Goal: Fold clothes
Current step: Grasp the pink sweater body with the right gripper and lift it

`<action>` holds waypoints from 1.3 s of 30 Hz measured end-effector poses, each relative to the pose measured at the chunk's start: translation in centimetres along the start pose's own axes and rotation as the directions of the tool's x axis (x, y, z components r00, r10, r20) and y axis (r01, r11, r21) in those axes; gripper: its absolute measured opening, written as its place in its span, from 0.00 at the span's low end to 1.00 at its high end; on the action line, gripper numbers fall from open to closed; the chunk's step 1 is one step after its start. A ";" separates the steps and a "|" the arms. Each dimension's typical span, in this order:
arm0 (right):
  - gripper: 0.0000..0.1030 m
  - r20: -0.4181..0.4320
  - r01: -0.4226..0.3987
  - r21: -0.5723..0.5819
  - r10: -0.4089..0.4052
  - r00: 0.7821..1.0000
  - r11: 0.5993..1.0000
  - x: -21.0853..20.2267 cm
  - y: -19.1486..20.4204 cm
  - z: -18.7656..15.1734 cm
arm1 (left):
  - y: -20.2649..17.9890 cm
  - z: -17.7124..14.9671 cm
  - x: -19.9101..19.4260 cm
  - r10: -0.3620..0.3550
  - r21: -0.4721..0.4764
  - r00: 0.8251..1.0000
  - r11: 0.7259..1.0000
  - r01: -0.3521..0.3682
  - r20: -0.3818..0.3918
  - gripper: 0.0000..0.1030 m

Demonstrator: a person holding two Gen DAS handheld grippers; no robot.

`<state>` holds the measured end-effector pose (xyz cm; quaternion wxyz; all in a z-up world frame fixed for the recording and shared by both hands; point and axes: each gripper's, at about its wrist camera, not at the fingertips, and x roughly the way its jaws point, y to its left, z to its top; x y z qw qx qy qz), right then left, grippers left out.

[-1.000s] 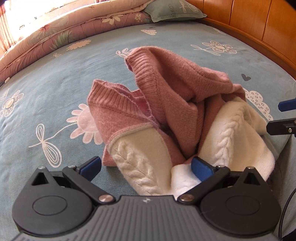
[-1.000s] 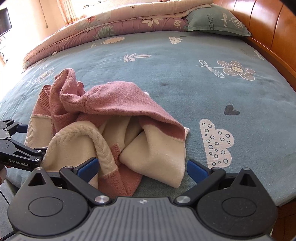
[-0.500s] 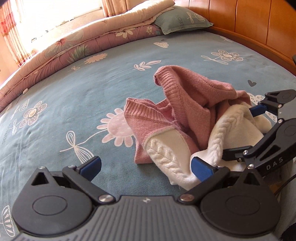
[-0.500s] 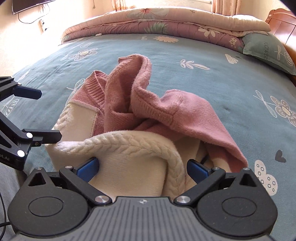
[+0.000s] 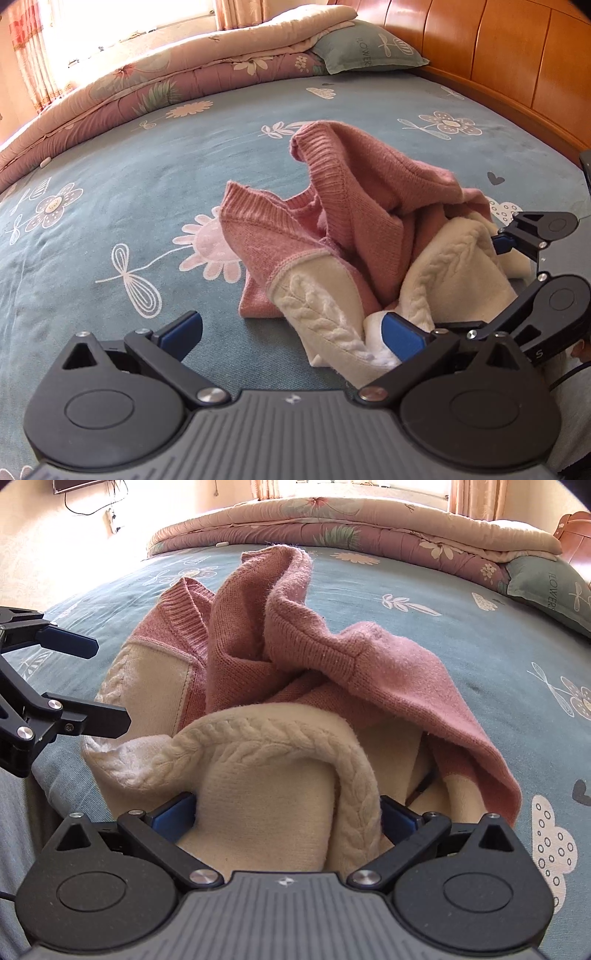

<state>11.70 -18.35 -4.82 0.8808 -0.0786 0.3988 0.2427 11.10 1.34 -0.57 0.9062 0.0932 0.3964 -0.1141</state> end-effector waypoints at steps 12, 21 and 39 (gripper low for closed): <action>1.00 0.121 0.200 -0.198 -0.179 0.976 0.960 -5.6 -0.8 4.8 | 0.5 -0.7 -1.7 0.010 -0.036 0.999 0.999 -0.008 0.051 0.99; 1.00 0.090 0.319 -0.380 -0.308 0.947 0.868 -0.6 -0.5 7.3 | 0.6 -1.0 -2.2 -0.001 -0.062 0.998 0.998 0.005 0.064 0.99; 1.00 0.079 0.364 -0.359 -0.360 0.930 0.860 2.4 -2.6 7.8 | 1.8 -0.4 -1.2 -0.039 -0.094 0.996 0.994 0.046 0.076 0.99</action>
